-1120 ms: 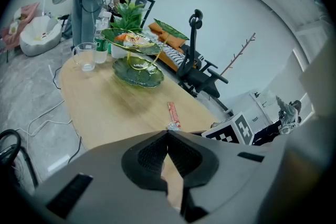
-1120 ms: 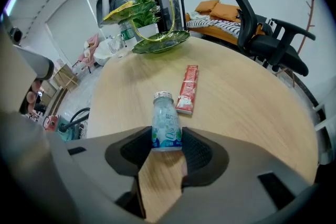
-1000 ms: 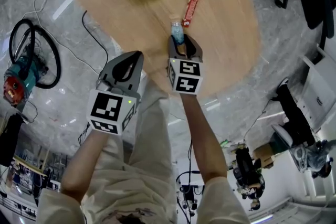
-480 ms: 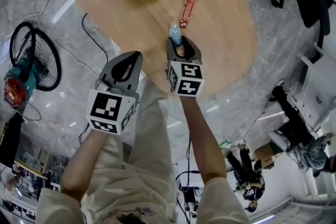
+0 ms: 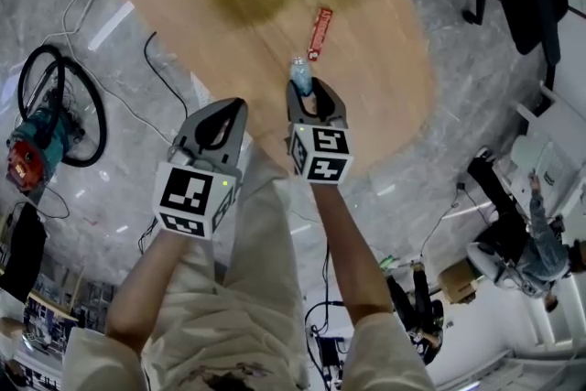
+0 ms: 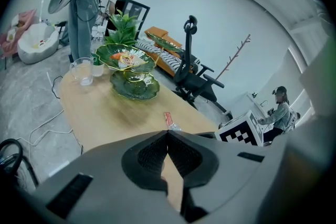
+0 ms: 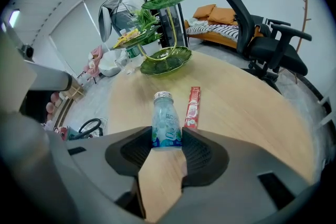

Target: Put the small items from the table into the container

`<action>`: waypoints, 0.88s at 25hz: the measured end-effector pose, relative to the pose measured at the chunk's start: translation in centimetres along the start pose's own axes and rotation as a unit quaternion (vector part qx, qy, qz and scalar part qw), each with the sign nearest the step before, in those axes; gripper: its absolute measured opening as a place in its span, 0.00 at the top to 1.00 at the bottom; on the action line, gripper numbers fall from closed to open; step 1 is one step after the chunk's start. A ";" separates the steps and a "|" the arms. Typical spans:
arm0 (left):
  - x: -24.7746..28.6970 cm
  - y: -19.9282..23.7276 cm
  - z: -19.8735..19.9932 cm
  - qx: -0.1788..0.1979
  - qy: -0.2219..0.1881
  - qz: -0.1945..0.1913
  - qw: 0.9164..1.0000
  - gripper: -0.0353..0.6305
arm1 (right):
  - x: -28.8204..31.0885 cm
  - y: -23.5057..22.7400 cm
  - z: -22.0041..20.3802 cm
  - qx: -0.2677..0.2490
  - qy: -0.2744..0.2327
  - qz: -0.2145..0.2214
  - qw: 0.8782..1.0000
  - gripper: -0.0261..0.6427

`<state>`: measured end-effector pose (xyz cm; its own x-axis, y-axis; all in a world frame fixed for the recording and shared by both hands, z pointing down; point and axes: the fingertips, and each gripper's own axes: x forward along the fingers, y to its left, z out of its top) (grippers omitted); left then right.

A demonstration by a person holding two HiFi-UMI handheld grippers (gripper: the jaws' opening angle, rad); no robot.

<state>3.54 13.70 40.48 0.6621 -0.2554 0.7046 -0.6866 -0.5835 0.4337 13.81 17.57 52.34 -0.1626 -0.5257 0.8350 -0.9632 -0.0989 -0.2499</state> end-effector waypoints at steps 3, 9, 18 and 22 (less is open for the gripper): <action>-0.4 -0.2 0.5 0.002 -0.003 0.000 1.000 0.94 | -0.8 0.5 1.0 -0.002 -0.011 0.001 1.000 0.70; -1.7 -1.1 1.6 0.007 -0.011 -0.005 1.000 0.94 | -3.3 1.6 2.6 0.005 -0.032 0.006 0.999 0.70; -3.5 -1.5 2.8 0.010 -0.024 -0.007 1.000 0.94 | -6.0 3.9 4.6 0.002 -0.056 0.020 0.998 0.70; -3.9 -1.7 2.7 0.013 -0.027 -0.011 0.999 0.94 | -6.7 4.6 5.4 0.007 -0.068 0.027 0.997 0.70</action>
<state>2.94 13.63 35.43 0.6925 -0.2829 0.6637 -0.6640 -0.6095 0.4331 11.63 16.07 43.00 -0.1823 -0.6397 0.7467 -0.9508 -0.0788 -0.2996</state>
